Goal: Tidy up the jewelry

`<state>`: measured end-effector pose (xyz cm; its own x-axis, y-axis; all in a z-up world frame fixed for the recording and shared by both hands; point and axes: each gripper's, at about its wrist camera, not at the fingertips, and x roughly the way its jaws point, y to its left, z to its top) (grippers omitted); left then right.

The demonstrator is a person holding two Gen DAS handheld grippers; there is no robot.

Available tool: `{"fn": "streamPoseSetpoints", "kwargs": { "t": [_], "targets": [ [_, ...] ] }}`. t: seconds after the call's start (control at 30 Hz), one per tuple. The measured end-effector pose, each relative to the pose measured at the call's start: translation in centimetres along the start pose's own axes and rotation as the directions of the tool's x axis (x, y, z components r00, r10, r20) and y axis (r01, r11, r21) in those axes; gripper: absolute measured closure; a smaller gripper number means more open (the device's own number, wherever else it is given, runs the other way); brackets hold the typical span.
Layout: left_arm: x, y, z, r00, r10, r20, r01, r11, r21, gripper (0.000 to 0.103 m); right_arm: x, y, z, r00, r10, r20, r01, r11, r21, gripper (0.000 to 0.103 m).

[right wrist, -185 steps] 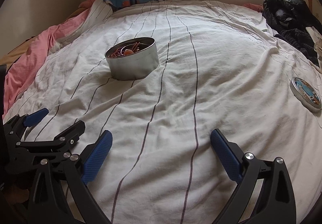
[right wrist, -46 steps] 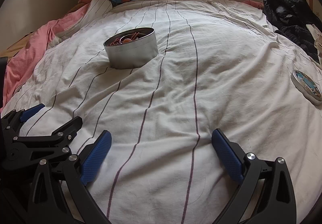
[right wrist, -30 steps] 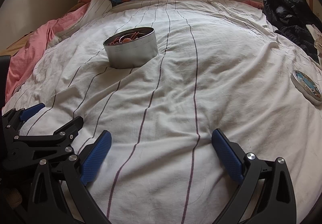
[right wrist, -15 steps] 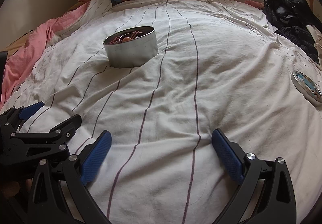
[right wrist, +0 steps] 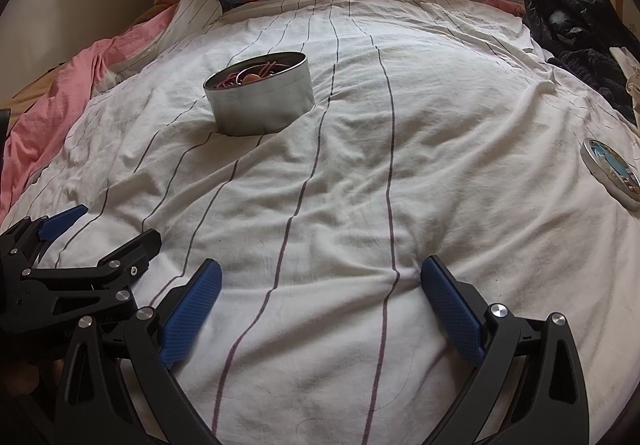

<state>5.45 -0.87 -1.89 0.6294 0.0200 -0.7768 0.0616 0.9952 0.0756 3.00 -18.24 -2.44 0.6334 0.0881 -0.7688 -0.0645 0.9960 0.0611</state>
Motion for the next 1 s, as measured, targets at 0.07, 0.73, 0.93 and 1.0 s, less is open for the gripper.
{"fn": "streamPoseSetpoints", "kwargs": {
  "t": [0.07,0.73,0.93,1.0],
  "targets": [
    [0.0,0.0,0.0,1.0,0.0,0.0,0.0,1.0,0.0,0.007,0.0,0.0,0.0,1.0,0.0,0.001,0.0,1.0,0.0,0.007],
    [-0.5,0.7,-0.1,1.0,0.0,0.021,0.001,0.999,-0.043,0.007,0.1,0.1,0.0,1.0,-0.01,-0.004,0.01,1.0,-0.009,0.007],
    [-0.8,0.8,-0.3,0.999,0.004,0.035,-0.002,0.999,-0.05,0.007,0.3,0.2,0.0,1.0,-0.013,-0.006,0.013,1.0,-0.011,0.007],
    [-1.3,0.8,-0.3,0.999,0.018,0.049,-0.015,0.999,-0.051,0.007,0.3,0.2,0.0,1.0,-0.013,-0.006,0.013,1.0,-0.011,0.007]
  ]
}}
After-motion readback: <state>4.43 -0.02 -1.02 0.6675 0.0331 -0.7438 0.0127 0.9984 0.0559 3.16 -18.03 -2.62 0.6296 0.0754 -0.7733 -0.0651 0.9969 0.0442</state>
